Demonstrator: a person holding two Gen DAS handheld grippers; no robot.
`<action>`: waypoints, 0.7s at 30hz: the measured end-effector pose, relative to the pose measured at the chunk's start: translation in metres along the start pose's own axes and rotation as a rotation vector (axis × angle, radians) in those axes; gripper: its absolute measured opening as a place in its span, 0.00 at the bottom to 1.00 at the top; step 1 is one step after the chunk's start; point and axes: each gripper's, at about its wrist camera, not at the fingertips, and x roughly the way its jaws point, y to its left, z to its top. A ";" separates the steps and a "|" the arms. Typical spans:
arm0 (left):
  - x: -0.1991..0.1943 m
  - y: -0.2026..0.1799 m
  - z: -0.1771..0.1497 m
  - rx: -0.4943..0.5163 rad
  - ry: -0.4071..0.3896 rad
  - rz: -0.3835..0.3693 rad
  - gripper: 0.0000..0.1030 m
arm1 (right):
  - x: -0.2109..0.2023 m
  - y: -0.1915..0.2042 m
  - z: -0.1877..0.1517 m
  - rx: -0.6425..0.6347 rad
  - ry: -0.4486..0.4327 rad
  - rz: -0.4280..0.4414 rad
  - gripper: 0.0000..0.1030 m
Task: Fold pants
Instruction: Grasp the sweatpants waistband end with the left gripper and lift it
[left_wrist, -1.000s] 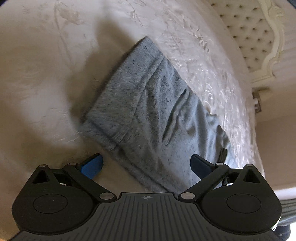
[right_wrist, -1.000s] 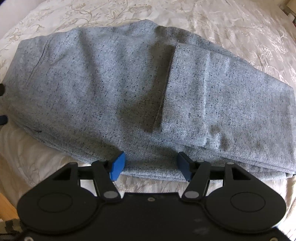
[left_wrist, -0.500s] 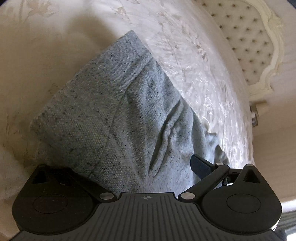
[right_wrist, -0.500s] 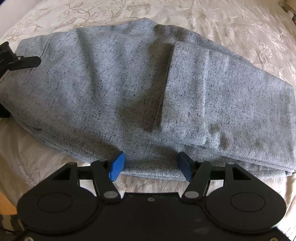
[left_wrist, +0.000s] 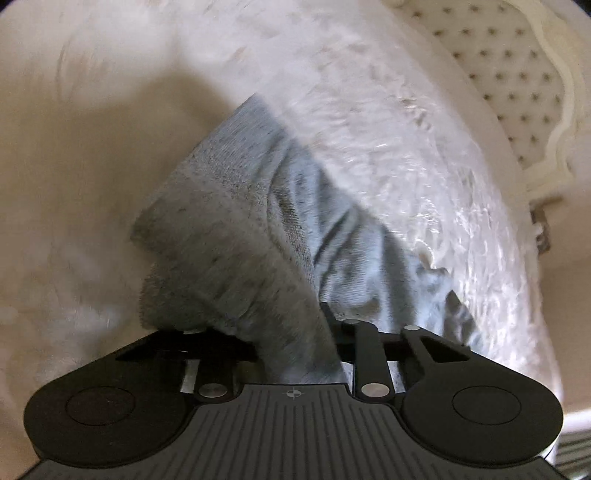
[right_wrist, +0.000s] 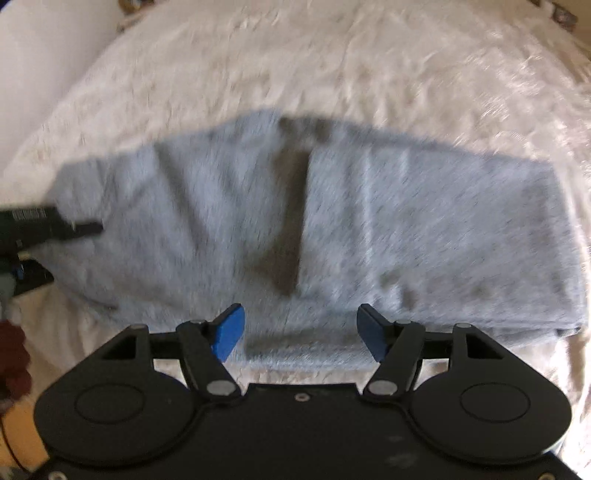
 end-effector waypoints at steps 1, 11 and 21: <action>-0.006 -0.010 -0.001 0.032 -0.022 0.014 0.23 | -0.010 -0.006 0.002 0.016 -0.041 0.014 0.67; -0.060 -0.110 -0.025 0.266 -0.221 0.075 0.21 | 0.037 -0.061 0.022 -0.022 0.098 0.082 0.29; -0.048 -0.263 -0.108 0.683 -0.257 0.029 0.25 | 0.016 -0.137 0.028 0.030 0.049 0.218 0.41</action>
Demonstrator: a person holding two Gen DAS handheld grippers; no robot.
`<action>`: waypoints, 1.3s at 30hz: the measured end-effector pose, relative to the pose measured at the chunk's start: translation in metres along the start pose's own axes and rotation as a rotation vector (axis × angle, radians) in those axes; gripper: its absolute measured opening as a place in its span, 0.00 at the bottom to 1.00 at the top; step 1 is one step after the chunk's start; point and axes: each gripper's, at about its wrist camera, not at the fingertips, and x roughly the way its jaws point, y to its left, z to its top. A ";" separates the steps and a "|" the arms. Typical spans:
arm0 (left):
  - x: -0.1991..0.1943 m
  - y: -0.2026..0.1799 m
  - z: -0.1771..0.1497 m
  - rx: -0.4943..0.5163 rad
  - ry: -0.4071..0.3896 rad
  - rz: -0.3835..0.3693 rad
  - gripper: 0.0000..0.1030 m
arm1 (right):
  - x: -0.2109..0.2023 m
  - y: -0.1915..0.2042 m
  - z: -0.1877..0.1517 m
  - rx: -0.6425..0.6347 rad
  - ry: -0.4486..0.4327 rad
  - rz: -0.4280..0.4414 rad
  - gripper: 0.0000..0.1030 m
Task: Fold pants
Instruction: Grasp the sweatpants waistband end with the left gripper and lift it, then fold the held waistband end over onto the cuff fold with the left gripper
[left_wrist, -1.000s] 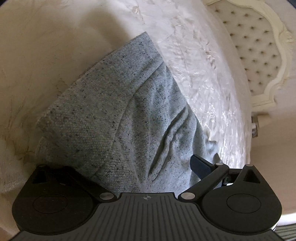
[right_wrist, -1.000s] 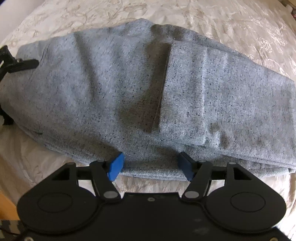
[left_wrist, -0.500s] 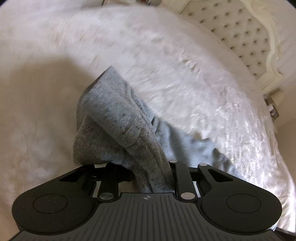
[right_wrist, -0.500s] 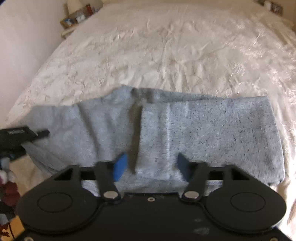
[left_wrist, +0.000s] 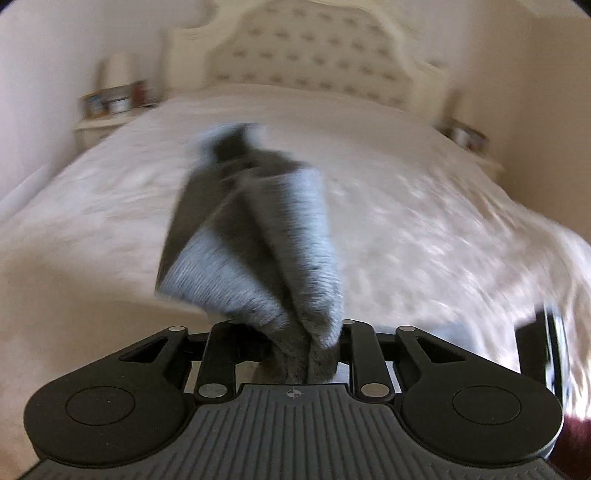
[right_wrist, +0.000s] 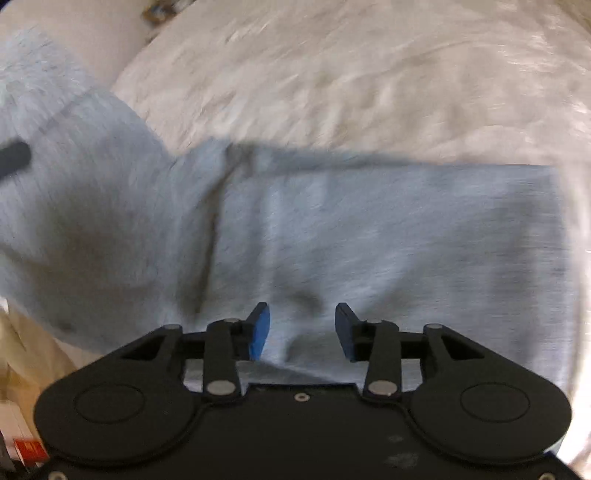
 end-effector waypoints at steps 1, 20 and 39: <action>0.011 -0.017 -0.003 0.017 0.024 -0.026 0.26 | -0.008 -0.017 0.001 0.036 -0.009 -0.003 0.42; 0.071 -0.126 -0.044 0.255 0.246 -0.294 0.57 | -0.063 -0.154 -0.011 0.320 -0.042 0.008 0.63; 0.093 -0.005 -0.060 -0.115 0.318 -0.040 0.68 | -0.040 -0.123 0.002 0.322 -0.044 0.084 0.96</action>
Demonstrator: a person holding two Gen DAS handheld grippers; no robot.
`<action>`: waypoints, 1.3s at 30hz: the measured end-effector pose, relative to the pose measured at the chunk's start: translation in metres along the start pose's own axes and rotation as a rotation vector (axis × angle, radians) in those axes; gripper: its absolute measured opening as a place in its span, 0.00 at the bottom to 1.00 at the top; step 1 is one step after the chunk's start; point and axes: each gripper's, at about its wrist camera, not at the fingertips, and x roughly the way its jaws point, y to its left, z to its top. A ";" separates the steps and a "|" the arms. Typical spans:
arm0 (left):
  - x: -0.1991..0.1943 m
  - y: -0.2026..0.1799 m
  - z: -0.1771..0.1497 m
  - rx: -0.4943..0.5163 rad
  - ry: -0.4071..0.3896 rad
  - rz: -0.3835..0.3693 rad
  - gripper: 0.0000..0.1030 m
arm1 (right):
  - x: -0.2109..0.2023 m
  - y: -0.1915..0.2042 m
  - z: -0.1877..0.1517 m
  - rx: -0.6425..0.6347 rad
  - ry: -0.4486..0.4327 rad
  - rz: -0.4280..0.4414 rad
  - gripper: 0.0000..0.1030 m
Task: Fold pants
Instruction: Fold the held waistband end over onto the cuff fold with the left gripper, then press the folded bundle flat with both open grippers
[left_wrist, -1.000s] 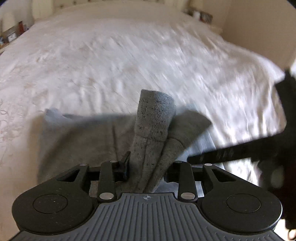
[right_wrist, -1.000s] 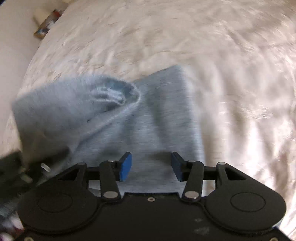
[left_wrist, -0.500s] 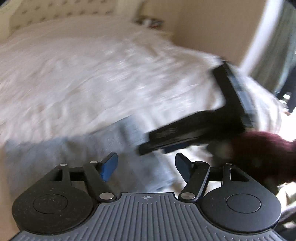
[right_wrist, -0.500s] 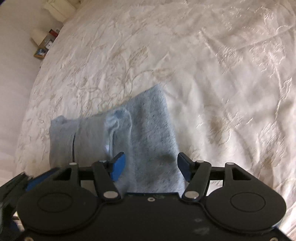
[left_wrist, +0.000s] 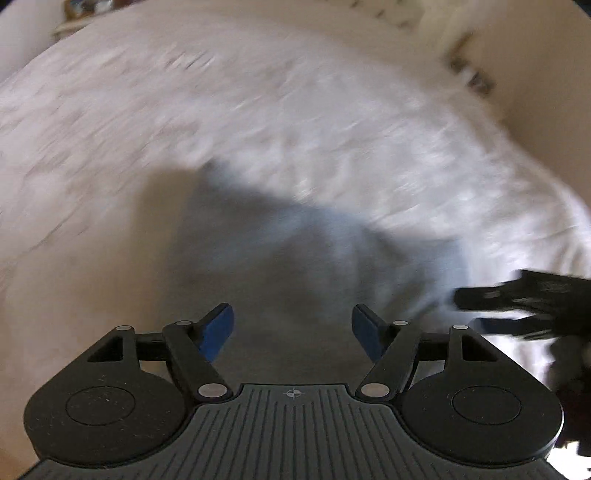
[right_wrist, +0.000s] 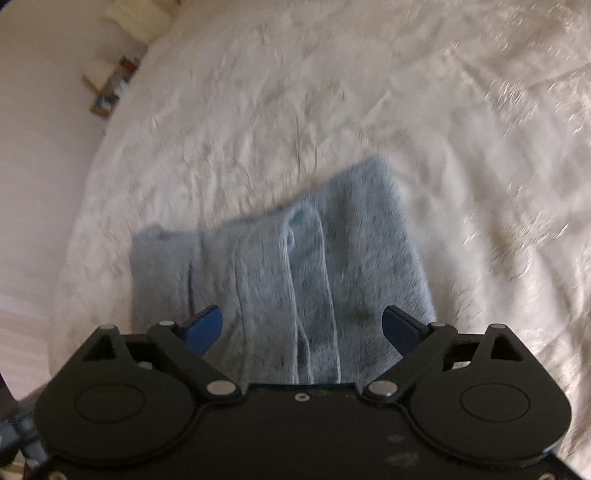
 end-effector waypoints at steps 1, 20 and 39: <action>0.008 0.005 -0.002 0.005 0.036 0.011 0.68 | 0.007 0.002 -0.002 -0.003 0.019 -0.006 0.96; -0.009 0.055 0.026 -0.135 0.003 -0.024 0.74 | -0.016 0.091 0.010 -0.310 -0.020 0.007 0.16; 0.025 -0.002 0.052 0.059 0.053 -0.047 0.75 | -0.012 0.091 0.013 -0.444 -0.259 -0.325 0.97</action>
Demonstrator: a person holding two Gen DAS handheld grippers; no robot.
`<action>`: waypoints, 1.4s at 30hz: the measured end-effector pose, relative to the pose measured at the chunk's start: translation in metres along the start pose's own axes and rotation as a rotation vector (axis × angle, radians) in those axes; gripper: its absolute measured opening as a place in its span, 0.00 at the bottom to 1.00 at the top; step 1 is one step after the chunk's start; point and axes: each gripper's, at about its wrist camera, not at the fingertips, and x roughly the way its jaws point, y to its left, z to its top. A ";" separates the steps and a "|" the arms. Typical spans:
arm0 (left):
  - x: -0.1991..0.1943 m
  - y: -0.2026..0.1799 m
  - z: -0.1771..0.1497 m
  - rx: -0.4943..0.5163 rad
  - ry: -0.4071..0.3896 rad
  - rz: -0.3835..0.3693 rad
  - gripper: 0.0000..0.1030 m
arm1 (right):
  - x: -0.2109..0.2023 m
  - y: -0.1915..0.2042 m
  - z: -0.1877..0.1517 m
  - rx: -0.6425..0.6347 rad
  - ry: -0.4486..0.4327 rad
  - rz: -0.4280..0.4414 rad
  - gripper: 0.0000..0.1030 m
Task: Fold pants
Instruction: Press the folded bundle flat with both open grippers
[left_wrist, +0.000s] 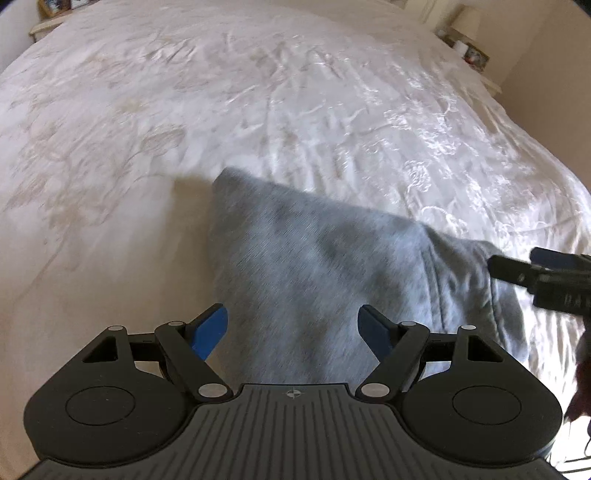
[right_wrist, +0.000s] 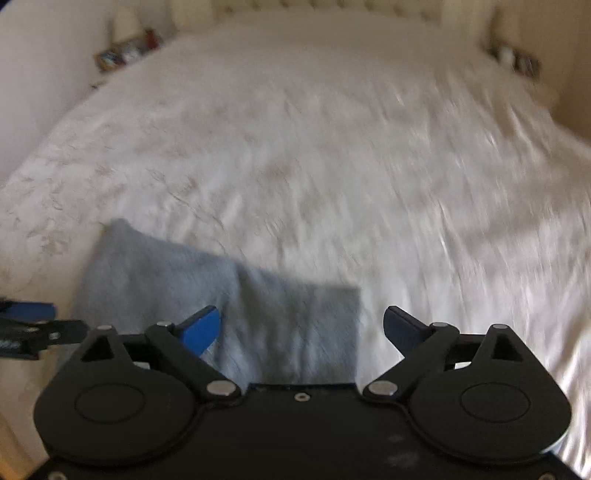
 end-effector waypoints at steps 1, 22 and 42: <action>0.005 -0.003 0.004 0.003 0.005 -0.001 0.75 | 0.001 0.000 -0.001 -0.013 0.000 0.016 0.97; 0.082 -0.024 -0.003 0.037 0.104 0.067 1.00 | 0.092 -0.008 -0.025 0.107 0.222 0.098 1.00; 0.042 -0.037 -0.004 0.090 0.086 0.135 0.85 | 0.067 -0.025 -0.006 0.193 0.246 0.102 0.94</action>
